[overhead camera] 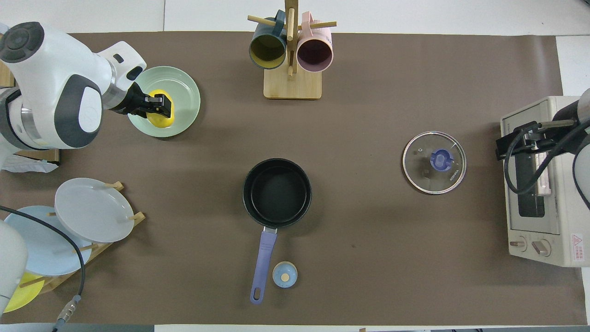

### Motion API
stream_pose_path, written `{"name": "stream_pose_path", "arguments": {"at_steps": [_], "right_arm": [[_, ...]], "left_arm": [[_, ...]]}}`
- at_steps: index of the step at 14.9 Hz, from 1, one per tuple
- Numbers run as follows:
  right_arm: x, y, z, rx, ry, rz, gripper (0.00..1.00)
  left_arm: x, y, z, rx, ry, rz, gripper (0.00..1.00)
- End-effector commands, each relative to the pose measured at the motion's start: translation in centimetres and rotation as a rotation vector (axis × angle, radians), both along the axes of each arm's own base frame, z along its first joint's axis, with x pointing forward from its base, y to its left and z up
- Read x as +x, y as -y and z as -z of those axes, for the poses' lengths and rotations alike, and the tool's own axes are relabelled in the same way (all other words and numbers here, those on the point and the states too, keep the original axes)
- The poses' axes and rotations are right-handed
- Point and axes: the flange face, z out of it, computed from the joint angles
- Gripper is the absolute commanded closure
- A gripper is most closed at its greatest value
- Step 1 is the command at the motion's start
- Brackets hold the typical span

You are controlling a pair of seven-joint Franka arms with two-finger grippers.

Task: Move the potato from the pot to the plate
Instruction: 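Lower the yellow potato onto the green plate and open the left gripper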

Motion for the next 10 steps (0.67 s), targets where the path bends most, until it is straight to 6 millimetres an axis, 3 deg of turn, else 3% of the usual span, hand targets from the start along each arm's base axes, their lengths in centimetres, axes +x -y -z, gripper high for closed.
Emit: {"name": "stream_pose_path", "arguments": {"at_steps": [1,4,7,8,9,10], "right_arm": [[0.4,0.5,-0.3,0.023,0.044,0.03,0.0],[0.5,2.1,-0.5,0.024,0.06,0.058,0.0],[0.5,2.5,-0.5,0.022,0.06,0.065,0.0],[0.5,2.5,-0.5,0.022,0.06,0.064,0.0],[0.5,2.5,-0.5,0.021,0.06,0.064,0.0],[0.5,2.4,-0.5,0.021,0.06,0.062,0.0]], "left_arm": [[0.8,-1.2,1.2,0.028,0.021,0.032,1.0],[0.7,-1.6,2.7,0.029,0.02,0.05,1.0],[0.7,-1.6,2.6,0.029,0.02,0.053,1.0],[0.6,-1.6,2.7,0.029,0.02,0.056,0.34],[0.7,-1.6,2.7,0.029,0.024,0.06,0.0],[0.8,-1.7,2.6,0.028,0.028,0.056,0.0]]}}
